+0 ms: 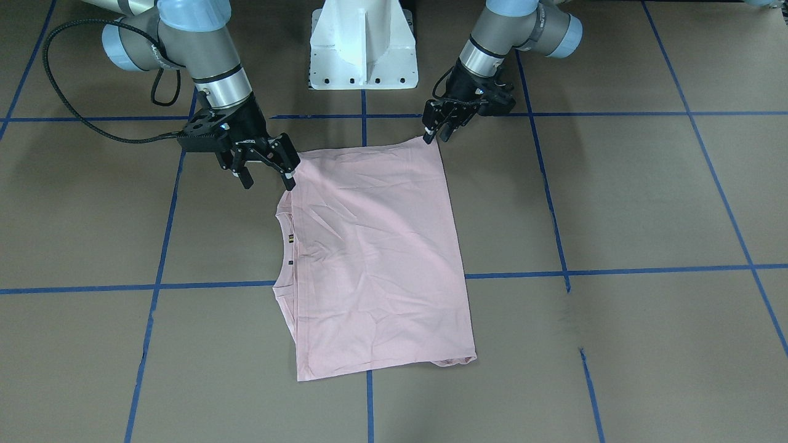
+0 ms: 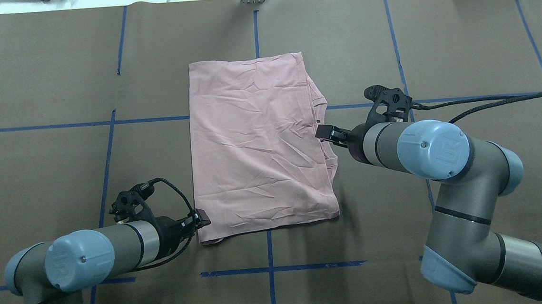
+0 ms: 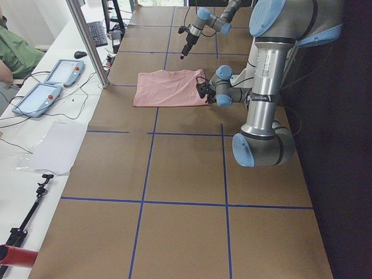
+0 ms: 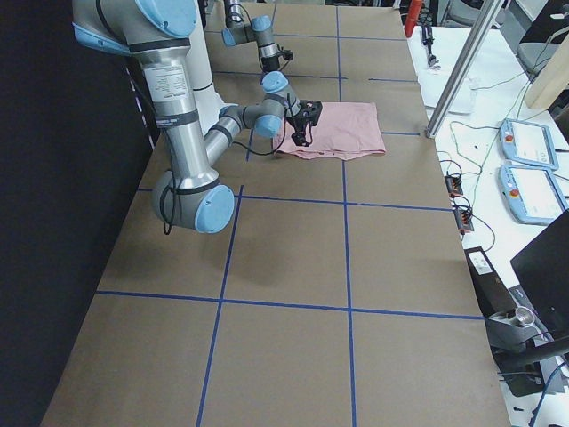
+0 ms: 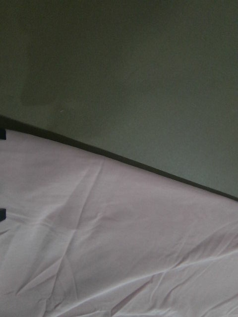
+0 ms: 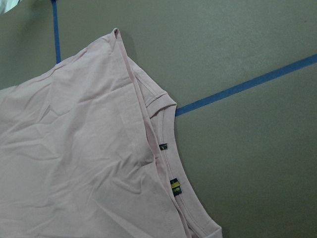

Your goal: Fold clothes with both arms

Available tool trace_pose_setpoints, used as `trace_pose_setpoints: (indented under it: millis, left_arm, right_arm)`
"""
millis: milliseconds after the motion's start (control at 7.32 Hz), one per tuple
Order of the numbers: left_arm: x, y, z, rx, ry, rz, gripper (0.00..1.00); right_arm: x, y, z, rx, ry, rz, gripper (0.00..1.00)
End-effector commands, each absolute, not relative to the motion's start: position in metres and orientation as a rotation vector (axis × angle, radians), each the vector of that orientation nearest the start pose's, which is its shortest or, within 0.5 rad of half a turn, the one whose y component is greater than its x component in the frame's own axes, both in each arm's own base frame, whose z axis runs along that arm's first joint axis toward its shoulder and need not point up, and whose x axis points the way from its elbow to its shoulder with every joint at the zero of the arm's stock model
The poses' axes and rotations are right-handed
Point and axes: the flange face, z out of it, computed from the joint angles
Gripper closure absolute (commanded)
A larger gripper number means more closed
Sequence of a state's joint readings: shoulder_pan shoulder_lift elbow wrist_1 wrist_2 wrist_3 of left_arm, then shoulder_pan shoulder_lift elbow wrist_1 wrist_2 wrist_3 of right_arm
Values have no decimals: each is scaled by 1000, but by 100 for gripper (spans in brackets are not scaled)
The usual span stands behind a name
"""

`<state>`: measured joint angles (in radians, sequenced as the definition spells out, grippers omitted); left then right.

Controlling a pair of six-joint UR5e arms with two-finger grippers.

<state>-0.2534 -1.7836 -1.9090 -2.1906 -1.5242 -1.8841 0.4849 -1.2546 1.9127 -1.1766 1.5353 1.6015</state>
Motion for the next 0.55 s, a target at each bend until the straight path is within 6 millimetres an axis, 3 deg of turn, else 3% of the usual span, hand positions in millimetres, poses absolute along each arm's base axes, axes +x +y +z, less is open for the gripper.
trace_pose_setpoints:
  millis: [0, 410]
  left_arm:
    - [517, -262, 332, -12, 1160, -519, 44]
    - [524, -253, 332, -27, 1157, -510, 45]
  right_arm:
    - [-448, -391, 290, 272, -1028, 486, 0]
    - [-448, -390, 289, 272, -1029, 484, 0]
